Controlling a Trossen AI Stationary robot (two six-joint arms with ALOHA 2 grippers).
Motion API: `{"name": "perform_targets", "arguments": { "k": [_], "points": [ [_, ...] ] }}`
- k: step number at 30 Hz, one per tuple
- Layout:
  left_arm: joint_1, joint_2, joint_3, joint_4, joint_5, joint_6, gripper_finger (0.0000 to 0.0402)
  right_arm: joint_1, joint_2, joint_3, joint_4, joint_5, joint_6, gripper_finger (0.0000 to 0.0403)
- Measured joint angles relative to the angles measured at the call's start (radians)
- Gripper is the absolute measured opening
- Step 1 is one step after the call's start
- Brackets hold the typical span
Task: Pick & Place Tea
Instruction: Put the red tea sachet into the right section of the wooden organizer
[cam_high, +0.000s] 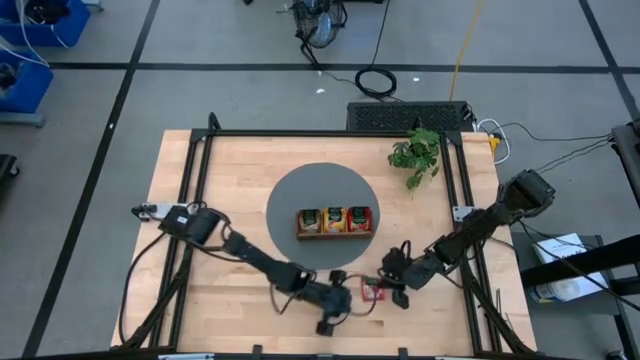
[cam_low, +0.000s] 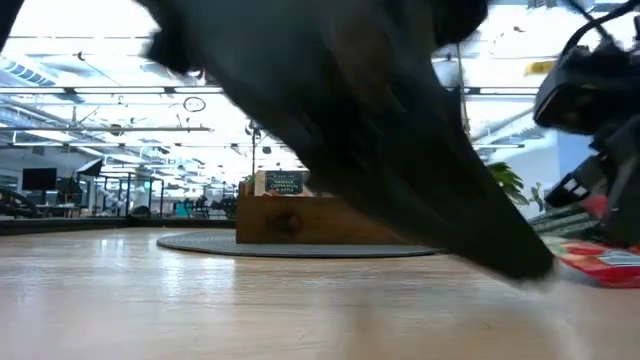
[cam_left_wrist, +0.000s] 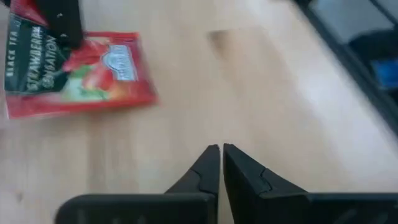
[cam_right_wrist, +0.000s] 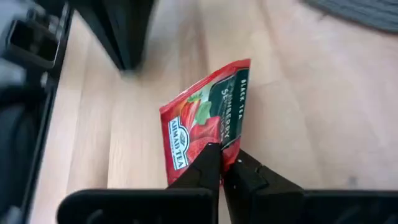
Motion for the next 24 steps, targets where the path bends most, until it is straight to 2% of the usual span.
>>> {"name": "perform_targets", "arguments": {
  "k": [2,5,10,13,17,21,24],
  "points": [
    [-0.022,-0.05,0.0,-0.04,-0.036,0.01,0.0026,0.022,-0.004,0.0,0.002,0.036,-0.037,0.0001],
    [-0.044,-0.114,0.006,-0.056,-0.153,0.032,0.0026,0.049,-0.004,0.001,0.008,0.1,-0.062,0.0001],
    [-0.068,-0.131,0.004,-0.035,-0.315,0.033,0.0027,0.103,-0.004,0.003,0.072,0.173,-0.169,0.0],
    [-0.072,-0.135,0.005,0.002,-0.396,0.026,0.0027,0.128,-0.007,0.031,0.088,0.175,-0.286,0.0],
    [-0.072,-0.161,0.005,0.051,-0.447,0.067,0.0026,0.151,-0.047,0.105,0.028,0.19,-0.452,0.0],
    [-0.085,-0.234,0.018,0.037,-0.465,0.064,0.0027,0.182,-0.083,0.172,-0.109,0.337,-0.57,0.0],
    [-0.088,-0.268,0.02,-0.011,-0.456,-0.017,0.0027,0.208,-0.082,0.184,-0.131,0.435,-0.633,0.0]
  ]
}}
